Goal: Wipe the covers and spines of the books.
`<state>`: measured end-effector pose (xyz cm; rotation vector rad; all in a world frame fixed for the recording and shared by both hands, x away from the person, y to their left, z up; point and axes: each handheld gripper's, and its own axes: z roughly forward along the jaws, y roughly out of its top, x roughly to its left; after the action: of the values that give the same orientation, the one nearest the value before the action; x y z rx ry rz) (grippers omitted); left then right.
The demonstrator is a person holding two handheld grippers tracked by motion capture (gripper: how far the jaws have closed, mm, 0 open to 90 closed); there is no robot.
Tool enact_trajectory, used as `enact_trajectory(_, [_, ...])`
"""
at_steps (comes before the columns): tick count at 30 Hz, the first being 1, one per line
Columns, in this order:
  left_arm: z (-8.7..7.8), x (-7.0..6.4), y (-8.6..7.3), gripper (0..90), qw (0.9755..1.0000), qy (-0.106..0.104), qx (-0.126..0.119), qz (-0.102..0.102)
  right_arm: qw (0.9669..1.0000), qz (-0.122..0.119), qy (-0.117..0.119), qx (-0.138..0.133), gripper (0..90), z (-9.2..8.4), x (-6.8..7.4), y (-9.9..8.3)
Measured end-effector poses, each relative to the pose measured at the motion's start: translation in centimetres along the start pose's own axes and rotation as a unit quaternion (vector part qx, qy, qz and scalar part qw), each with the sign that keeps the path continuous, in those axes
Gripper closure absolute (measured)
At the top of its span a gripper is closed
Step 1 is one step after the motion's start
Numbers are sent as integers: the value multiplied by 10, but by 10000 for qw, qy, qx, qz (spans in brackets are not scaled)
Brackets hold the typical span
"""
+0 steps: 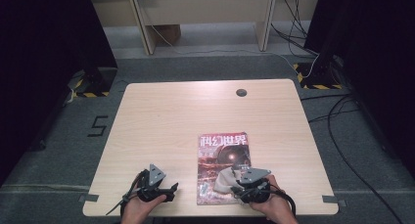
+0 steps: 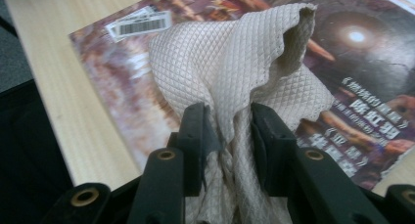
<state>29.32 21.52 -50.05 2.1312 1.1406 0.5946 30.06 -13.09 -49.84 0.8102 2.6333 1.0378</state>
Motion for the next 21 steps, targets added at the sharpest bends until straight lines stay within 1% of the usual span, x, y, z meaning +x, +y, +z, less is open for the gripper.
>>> enact_trajectory(2, [0,0,0,162,10000,-11,-5,4,10000,-55,39,-1,687,-2,3,-2])
enact_trajectory(6, [0,0,0,162,10000,-14,8,29,9999,39,73,-80,687,-4,0,-7])
enact_trajectory(7, [0,-1,0,162,10000,-11,-8,17,9999,85,36,-64,687,-5,-2,-8])
enact_trajectory(10, [1,-1,0,162,10000,-38,-1,33,9997,151,-182,-80,686,-9,-12,-11])
enact_trajectory(12, [1,-1,1,162,10000,-36,-4,27,9993,233,-269,-72,687,-12,-17,-13])
enact_trajectory(13, [1,-1,1,162,10000,-31,-12,21,9993,274,-266,-63,687,-13,-17,-15])
enact_trajectory(16, [1,-1,1,162,10000,-36,-2,18,9993,217,-300,-44,688,-16,-13,-17])
enact_trajectory(18, [2,-1,1,162,10000,-37,-1,14,9995,176,-272,-24,688,-19,-9,-20])
enact_trajectory(21, [2,-1,1,162,10000,-35,0,25,9994,182,-273,-52,688,-23,-4,-25])
